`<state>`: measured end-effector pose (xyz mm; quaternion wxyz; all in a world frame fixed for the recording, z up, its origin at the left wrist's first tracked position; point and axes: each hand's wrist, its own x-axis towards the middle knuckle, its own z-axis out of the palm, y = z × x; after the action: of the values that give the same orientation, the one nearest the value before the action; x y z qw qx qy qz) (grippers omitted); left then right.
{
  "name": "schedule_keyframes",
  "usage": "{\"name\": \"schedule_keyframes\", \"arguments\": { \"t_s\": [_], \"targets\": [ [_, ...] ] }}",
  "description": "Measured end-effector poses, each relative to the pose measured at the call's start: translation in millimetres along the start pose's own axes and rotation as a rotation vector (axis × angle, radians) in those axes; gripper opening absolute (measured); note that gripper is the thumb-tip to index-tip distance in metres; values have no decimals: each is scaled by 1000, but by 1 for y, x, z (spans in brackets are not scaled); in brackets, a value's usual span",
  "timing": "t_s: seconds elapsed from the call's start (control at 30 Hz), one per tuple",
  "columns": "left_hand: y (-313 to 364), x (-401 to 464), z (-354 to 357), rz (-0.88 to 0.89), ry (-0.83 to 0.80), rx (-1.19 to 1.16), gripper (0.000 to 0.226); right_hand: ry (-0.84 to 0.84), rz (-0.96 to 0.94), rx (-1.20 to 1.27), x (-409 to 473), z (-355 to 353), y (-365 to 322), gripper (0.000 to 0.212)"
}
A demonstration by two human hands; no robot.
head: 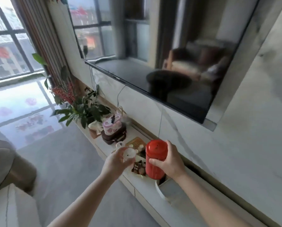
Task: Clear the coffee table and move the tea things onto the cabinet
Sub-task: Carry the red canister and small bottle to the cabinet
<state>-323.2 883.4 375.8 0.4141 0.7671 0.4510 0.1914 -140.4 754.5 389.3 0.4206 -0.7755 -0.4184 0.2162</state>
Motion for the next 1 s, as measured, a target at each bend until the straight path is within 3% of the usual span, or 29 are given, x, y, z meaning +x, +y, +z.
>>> {"name": "schedule_keyframes", "arguments": {
  "t_s": [0.53,0.73,1.0],
  "targets": [
    [74,50,183,178,-509,117,49,363,447,-45,-44,-104,144,107],
    [76,39,243,144,-510,180,51,257,512,-51,-52,-126,203,112],
    [61,-4,318,-128,-348,123,53,-42,452,-167,-41,-144,279,105]
  ]
}}
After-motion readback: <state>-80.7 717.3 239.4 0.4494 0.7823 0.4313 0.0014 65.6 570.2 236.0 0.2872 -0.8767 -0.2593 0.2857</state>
